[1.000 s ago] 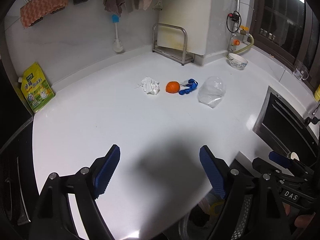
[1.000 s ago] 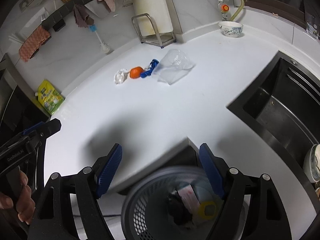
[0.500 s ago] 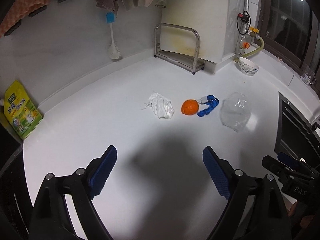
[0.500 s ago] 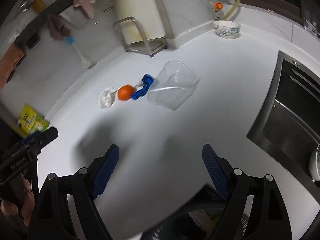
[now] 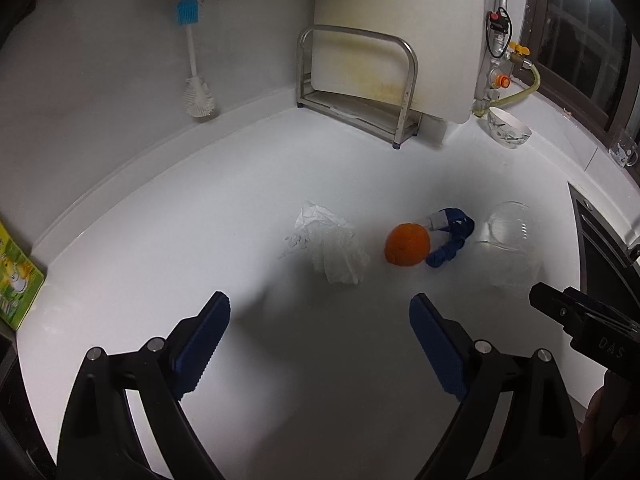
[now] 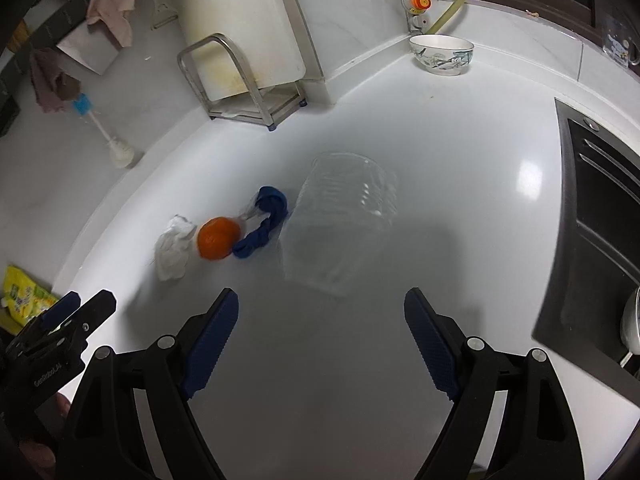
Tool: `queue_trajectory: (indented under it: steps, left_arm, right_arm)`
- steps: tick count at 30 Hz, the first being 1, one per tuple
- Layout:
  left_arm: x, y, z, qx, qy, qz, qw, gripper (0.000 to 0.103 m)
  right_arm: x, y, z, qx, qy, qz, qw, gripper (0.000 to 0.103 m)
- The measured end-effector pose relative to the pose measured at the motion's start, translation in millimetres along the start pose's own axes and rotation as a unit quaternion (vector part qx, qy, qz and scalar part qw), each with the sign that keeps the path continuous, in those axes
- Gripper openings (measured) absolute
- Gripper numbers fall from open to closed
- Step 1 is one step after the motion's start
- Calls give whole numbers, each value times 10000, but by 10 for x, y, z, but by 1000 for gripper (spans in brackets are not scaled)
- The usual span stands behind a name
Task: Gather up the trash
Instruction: 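Reach the right tool to the clear plastic container and close on it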
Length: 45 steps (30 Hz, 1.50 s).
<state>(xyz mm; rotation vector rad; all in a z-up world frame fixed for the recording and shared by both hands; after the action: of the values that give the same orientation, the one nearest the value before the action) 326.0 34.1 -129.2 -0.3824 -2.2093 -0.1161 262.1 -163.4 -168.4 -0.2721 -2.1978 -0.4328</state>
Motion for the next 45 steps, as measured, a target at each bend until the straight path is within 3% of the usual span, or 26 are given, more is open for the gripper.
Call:
queue_trajectory:
  steps: [10, 29, 45]
  left_arm:
    - [-289, 49, -140, -136, 23, 130, 9998, 89]
    - [-457, 140, -170, 6, 92, 249, 9996, 89]
    - [-549, 88, -172, 37, 107, 210, 9997, 89]
  right_arm:
    - [-339, 35, -198, -262, 64, 406, 9988, 81]
    - [-717, -21, -294, -261, 288, 906, 9951, 81]
    - [-671, -107, -310, -209, -9, 627, 9978, 76]
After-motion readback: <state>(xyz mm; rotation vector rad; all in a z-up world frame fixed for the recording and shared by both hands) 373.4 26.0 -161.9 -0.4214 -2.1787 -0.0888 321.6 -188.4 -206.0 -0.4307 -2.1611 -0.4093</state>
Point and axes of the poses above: each gripper's, at about its wrist camera, not at the fingertips, and x roughly against the way its jaws point, y to its left, z to its underside, the point moved 6 cm from there along -x, roughly the way its jaws point, and after that the axes turned 2 degrees about x, right-handed, at the moved point
